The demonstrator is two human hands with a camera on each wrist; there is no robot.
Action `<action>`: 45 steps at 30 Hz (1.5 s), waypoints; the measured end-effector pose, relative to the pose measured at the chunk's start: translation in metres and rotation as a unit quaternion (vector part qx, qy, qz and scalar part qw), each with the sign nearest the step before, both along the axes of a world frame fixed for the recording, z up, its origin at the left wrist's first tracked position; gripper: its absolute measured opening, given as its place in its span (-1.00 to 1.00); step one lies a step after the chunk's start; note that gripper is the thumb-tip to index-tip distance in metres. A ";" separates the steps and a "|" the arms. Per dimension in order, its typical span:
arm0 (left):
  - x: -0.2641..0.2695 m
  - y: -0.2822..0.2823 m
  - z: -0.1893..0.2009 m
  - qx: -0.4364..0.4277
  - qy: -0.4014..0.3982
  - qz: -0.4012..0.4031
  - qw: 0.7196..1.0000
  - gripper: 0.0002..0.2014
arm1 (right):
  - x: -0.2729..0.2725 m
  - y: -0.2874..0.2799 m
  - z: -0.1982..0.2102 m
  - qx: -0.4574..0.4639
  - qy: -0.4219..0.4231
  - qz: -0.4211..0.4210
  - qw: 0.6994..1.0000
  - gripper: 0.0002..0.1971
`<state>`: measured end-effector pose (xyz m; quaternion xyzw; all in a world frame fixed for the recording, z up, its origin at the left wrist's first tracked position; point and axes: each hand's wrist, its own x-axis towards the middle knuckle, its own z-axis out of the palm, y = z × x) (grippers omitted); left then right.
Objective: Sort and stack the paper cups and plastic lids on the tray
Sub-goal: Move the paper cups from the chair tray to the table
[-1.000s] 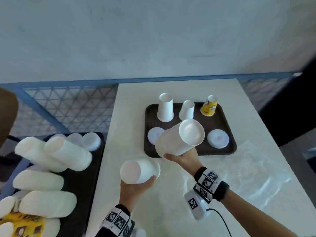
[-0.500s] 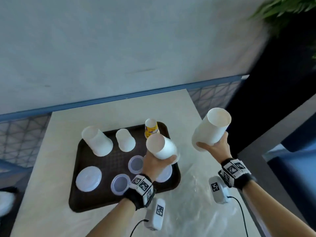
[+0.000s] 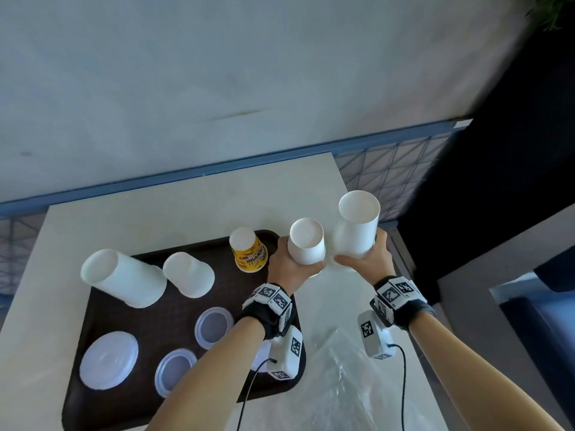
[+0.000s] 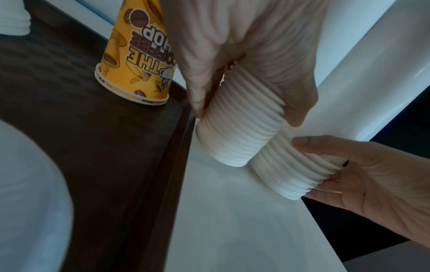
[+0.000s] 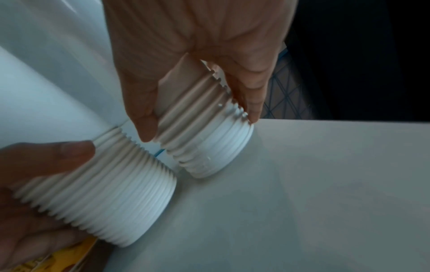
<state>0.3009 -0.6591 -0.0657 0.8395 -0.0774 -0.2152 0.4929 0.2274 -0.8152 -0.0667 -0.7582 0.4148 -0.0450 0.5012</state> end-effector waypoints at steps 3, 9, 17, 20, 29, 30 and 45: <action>0.002 -0.002 -0.006 0.006 -0.002 -0.001 1.000 -0.26 | 0.001 0.000 -0.005 0.010 0.012 0.002 1.000 -0.10; -0.004 -0.002 -0.005 0.001 0.028 -0.013 1.000 -0.12 | 0.000 0.002 -0.010 0.011 -0.005 0.001 1.000 0.02; -0.055 0.081 0.024 -0.041 0.010 0.011 0.999 -0.32 | -0.065 0.058 0.001 -0.038 -0.040 -0.020 0.998 -0.30; -0.076 0.139 0.036 -0.028 -0.024 -0.004 0.999 -0.66 | -0.075 0.114 0.015 -0.062 -0.046 0.070 0.995 -0.71; -0.121 0.363 0.088 0.018 -0.135 0.150 0.979 -0.81 | -0.035 0.356 0.070 -0.039 -0.148 0.358 0.921 -0.92; -0.130 0.398 0.093 0.020 -0.145 0.185 0.972 -0.81 | -0.033 0.392 0.075 -0.034 -0.151 0.385 0.910 -0.91; -0.202 0.691 0.108 0.154 -0.168 0.442 0.868 -0.51 | 0.001 0.687 0.087 -0.008 -0.118 0.511 0.851 -0.35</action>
